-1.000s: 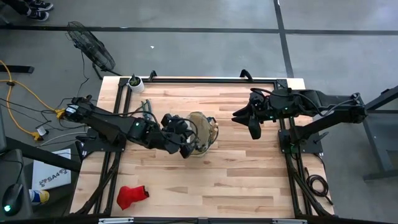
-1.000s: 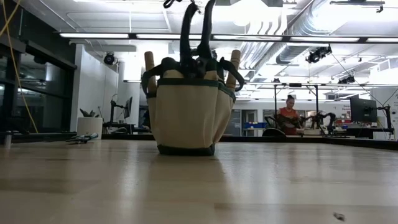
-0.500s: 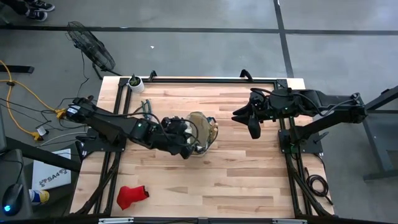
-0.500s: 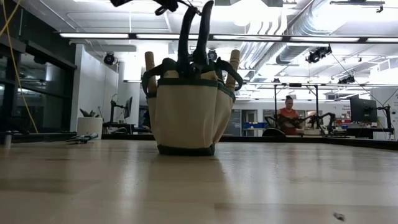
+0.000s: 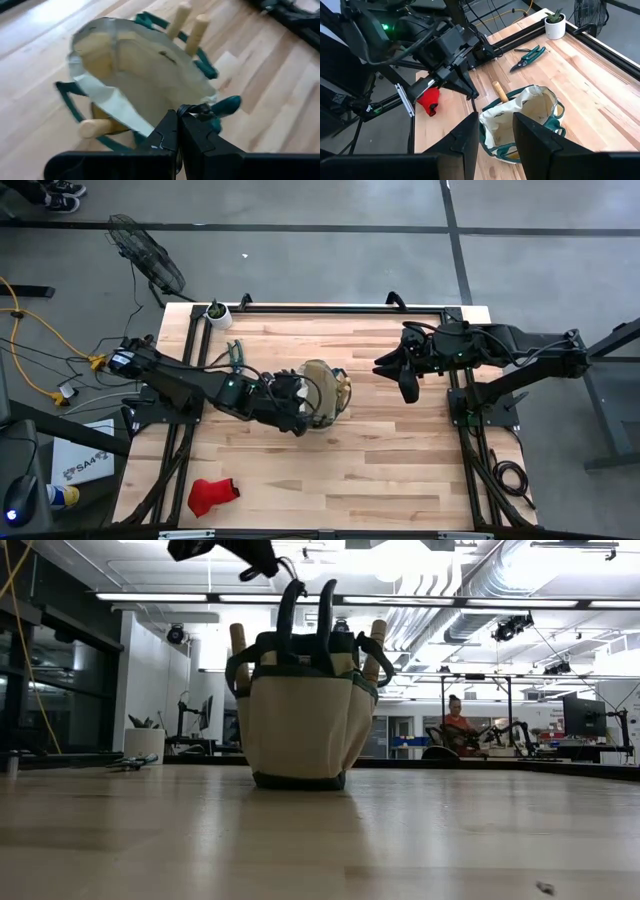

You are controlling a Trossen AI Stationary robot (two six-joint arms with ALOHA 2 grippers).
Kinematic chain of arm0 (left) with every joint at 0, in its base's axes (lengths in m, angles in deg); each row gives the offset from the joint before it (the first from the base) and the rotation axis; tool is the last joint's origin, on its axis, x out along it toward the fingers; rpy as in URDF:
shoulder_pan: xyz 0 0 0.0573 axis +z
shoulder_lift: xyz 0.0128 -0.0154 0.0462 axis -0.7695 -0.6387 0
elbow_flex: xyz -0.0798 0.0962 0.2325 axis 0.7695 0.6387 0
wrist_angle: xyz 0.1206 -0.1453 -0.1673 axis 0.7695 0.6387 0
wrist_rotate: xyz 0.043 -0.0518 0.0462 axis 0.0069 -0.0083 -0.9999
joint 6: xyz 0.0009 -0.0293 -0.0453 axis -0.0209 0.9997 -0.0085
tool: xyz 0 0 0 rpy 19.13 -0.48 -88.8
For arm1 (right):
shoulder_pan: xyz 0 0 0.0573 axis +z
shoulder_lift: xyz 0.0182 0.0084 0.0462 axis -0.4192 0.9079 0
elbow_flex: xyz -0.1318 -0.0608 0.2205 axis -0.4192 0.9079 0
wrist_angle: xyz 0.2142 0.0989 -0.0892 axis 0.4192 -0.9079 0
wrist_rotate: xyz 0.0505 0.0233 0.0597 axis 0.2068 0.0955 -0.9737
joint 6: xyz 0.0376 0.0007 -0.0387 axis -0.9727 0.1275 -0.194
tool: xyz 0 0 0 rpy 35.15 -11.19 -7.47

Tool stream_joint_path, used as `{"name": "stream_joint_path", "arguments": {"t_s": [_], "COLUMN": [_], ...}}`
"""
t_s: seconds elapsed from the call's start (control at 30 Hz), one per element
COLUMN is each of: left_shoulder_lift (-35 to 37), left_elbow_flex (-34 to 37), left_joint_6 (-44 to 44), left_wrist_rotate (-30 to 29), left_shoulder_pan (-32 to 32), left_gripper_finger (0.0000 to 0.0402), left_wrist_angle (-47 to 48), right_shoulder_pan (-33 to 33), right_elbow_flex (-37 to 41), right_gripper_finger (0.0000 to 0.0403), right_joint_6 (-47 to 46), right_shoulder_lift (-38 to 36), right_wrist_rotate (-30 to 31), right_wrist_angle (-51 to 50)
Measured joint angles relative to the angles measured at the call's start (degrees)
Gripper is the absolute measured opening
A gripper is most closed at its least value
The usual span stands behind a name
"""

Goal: Pick & Place Garden tools in Gardening bag
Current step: Put the right shear scissors into the gardening bag, then put the red gloves into the gardening bag

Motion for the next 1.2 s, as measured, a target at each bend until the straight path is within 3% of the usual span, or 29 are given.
{"name": "stream_joint_path", "arguments": {"t_s": [0.67, 1.2], "left_shoulder_lift": [0.0, 1.3], "left_elbow_flex": [0.0, 0.1], "left_joint_6": [-1.7, -7.5], "left_wrist_rotate": [1.6, 1.8], "left_shoulder_pan": [0.8, 0.8], "left_gripper_finger": [0.0017, 0.0176], "left_wrist_angle": [1.1, 0.8], "right_shoulder_pan": [0.0, 0.0], "right_elbow_flex": [0.0, 0.0], "right_gripper_finger": [0.0111, 0.0111], "right_joint_6": [0.5, 0.5], "right_shoulder_lift": [2.1, 2.1], "right_wrist_rotate": [0.0, -0.2], "right_wrist_angle": [0.0, 0.0]}}
